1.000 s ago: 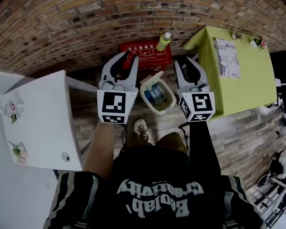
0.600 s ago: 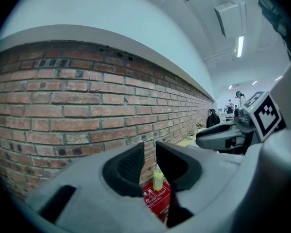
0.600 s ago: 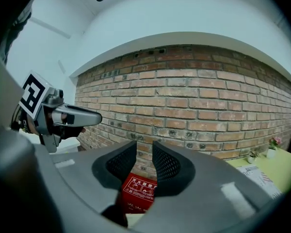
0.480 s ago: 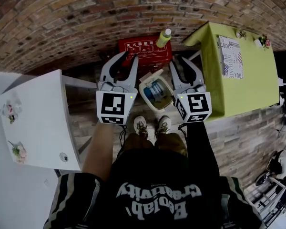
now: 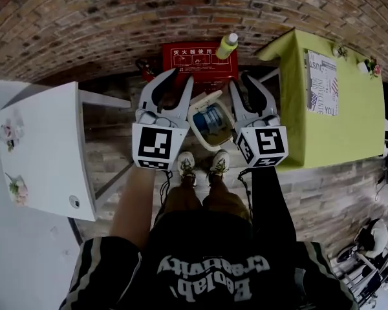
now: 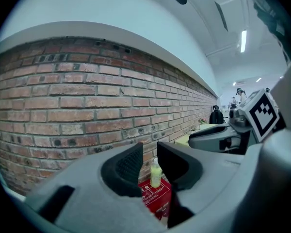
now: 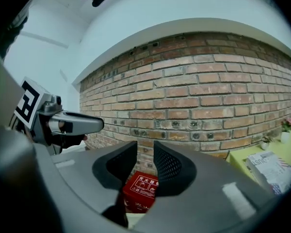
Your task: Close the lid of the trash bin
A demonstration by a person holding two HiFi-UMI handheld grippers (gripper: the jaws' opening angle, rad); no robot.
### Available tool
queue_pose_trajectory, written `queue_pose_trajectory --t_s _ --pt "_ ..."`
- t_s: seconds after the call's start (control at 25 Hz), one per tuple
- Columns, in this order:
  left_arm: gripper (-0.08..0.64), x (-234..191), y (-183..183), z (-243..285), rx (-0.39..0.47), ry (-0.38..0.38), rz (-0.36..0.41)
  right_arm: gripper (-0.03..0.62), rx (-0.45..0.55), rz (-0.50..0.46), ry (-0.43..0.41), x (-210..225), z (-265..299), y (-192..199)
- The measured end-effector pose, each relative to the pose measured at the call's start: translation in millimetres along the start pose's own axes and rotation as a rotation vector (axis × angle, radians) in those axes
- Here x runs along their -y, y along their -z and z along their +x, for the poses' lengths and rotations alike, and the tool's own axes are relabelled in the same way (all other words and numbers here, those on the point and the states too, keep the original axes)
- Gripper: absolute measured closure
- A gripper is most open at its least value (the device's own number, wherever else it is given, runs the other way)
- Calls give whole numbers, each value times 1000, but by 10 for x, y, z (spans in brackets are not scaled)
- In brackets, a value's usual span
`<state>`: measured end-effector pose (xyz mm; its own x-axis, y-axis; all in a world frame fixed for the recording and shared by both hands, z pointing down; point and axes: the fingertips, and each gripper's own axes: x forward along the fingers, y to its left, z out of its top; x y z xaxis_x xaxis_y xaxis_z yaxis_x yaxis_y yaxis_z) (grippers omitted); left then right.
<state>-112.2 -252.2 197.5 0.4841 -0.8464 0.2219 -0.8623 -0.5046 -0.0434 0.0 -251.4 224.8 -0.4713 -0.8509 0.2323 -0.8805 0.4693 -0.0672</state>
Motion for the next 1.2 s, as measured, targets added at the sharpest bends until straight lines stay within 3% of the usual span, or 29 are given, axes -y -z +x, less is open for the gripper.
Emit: queue_pose_trajectory --t_s 0.36,0.76,1.2 --pt "474 179 329 159 -3 -50 -19 499 -23 28 -78 85 78 436" --pt "477 147 907 318 -22 -112 -26 480 -65 45 -151 20 409 1045" --pt "479 277 1282 372 -43 -118 -19 480 -121 88 -198 -46 631 1636"
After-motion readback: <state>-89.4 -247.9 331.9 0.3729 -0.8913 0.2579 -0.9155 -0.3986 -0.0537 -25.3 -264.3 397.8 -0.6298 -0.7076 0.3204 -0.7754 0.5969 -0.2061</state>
